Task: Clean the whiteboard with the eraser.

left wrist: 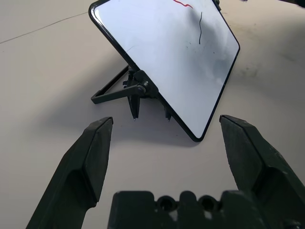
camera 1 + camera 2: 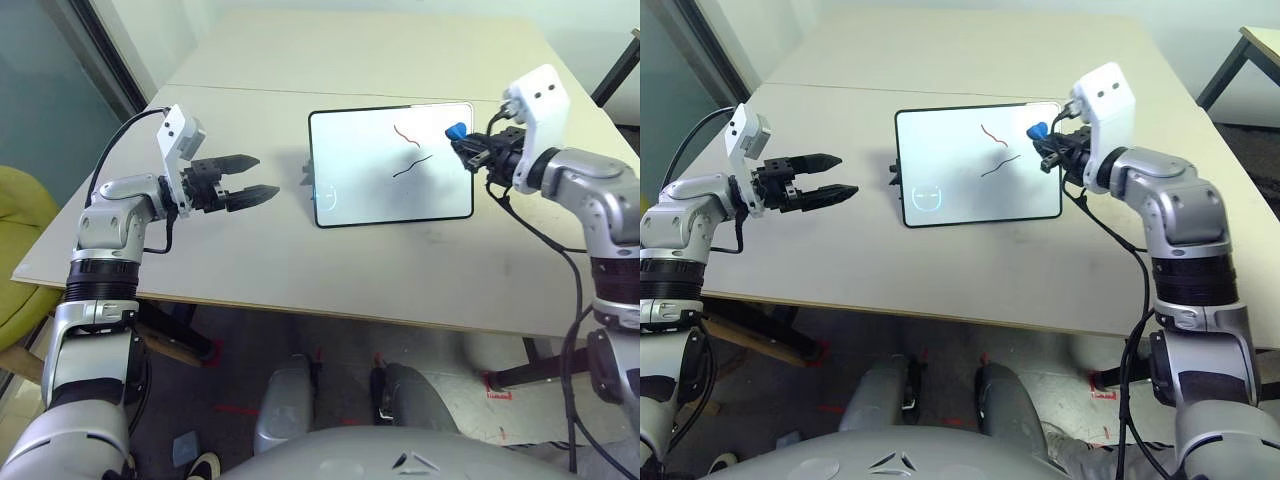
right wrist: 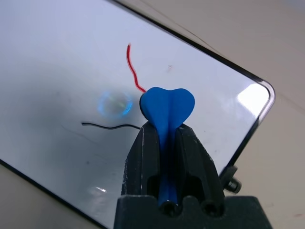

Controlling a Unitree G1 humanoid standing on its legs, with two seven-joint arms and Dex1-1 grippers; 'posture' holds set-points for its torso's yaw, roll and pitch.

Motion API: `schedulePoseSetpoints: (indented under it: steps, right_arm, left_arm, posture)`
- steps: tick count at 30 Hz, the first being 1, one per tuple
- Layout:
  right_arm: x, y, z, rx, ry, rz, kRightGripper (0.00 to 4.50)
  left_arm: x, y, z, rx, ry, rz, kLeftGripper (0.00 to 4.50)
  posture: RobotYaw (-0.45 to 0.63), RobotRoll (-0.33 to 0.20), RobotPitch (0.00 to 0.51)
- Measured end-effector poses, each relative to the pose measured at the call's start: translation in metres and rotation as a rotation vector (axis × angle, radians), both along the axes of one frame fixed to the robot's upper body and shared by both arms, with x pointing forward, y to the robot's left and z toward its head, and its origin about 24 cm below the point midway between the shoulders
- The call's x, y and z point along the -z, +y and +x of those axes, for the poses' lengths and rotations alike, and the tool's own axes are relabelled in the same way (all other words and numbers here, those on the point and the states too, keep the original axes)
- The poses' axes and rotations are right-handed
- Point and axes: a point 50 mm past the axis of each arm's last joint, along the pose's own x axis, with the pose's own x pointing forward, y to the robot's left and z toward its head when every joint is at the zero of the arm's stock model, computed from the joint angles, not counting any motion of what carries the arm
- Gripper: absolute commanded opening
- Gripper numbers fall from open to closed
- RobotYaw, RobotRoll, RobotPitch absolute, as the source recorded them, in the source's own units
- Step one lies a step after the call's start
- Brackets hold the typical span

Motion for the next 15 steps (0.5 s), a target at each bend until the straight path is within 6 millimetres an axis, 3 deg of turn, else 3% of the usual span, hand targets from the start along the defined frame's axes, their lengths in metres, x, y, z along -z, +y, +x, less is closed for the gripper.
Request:
schedulePoseSetpoints:
  steps: [6, 15]
  right_arm:
    - [0.016, -0.003, 0.009, 0.026, -0.021, -0.219, 0.21]
    - [0.019, 0.004, 0.019, 0.026, -0.024, -0.264, 0.2]
  left_arm:
    - [-0.008, -0.003, 0.003, 0.004, -0.034, 0.002, 4.5]
    - [-0.003, -0.002, 0.005, -0.012, -0.02, -0.001, 4.5]
  posture:
    - [0.24, 0.0, 0.062]
    - [0.24, 0.0, 0.058]
